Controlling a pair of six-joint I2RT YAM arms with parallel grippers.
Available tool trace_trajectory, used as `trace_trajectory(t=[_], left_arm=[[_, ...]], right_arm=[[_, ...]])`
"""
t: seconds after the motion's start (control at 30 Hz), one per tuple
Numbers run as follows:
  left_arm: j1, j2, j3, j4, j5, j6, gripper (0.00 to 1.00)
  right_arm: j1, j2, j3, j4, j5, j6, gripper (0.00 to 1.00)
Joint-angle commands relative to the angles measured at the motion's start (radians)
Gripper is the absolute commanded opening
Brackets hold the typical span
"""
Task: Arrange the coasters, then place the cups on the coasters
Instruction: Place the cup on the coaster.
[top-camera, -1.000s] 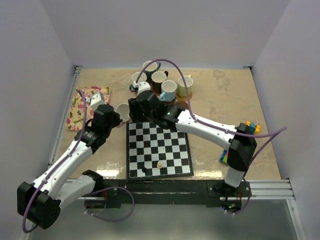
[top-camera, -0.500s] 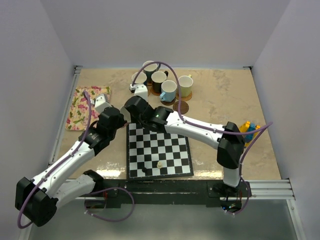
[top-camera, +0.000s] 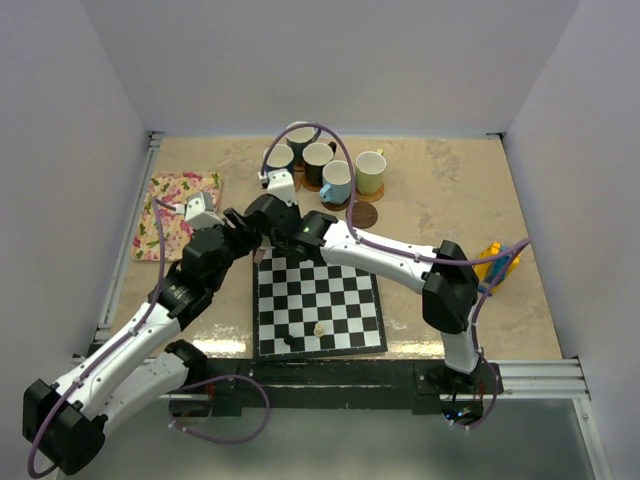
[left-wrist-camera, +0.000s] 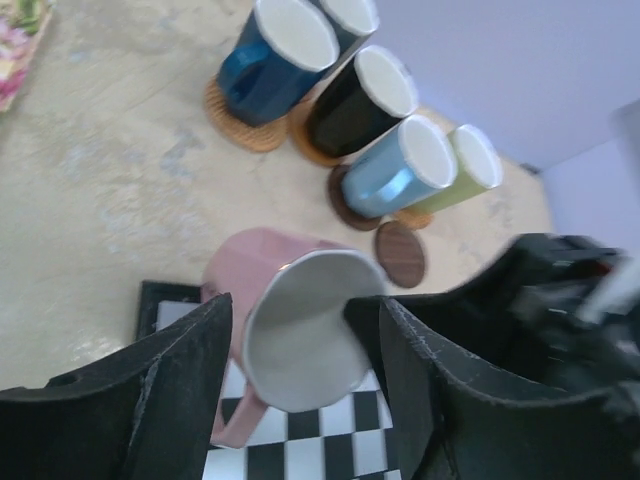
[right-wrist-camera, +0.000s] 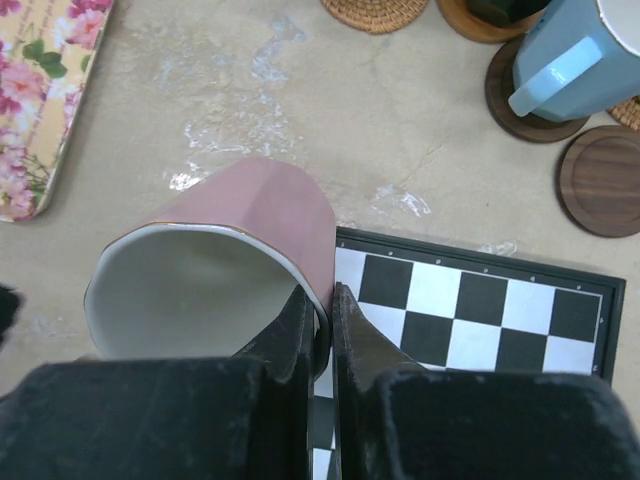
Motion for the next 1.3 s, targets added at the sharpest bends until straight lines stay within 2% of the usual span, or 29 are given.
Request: trace_trajectory(t=[0.0, 0.13, 0.23, 0.4, 0.57, 0.67, 0.83, 1.03, 1.27], left_arm=[[-0.003, -0.078, -0.005, 0.183, 0.082, 0.103, 0.68], [0.000, -0.122, 0.002, 0.179, 0.131, 0.247, 0.73], [0.035, -0.121, 0.059, 0.148, 0.151, 0.408, 0.78], [0.282, 0.058, 0.241, 0.094, 0.524, 0.522, 0.78], [0.345, 0.186, 0.356, 0.151, 0.619, 0.556, 0.79], [0.370, 0.292, 0.462, 0.117, 0.632, 0.558, 0.79], [0.422, 0.394, 0.571, 0.091, 0.561, 0.573, 0.79], [0.463, 0.390, 0.487, 0.128, 0.440, 0.619, 0.79], [0.468, 0.401, 0.459, 0.133, 0.440, 0.618, 0.79]], right_arm=[[-0.057, -0.104, 0.044, 0.071, -0.003, -0.076, 0.00], [-0.150, -0.191, 0.007, 0.099, -0.099, -0.147, 0.00], [-0.239, -0.275, -0.071, 0.149, -0.238, -0.221, 0.00], [-0.399, -0.380, -0.186, 0.146, -0.461, -0.311, 0.00], [-0.511, -0.438, -0.266, 0.113, -0.550, -0.356, 0.00], [-0.581, -0.460, -0.307, 0.097, -0.580, -0.357, 0.00], [-0.658, -0.469, -0.356, 0.111, -0.603, -0.345, 0.00], [-0.677, -0.391, -0.361, 0.102, -0.554, -0.287, 0.00], [-0.677, -0.302, -0.303, 0.096, -0.488, -0.224, 0.00]])
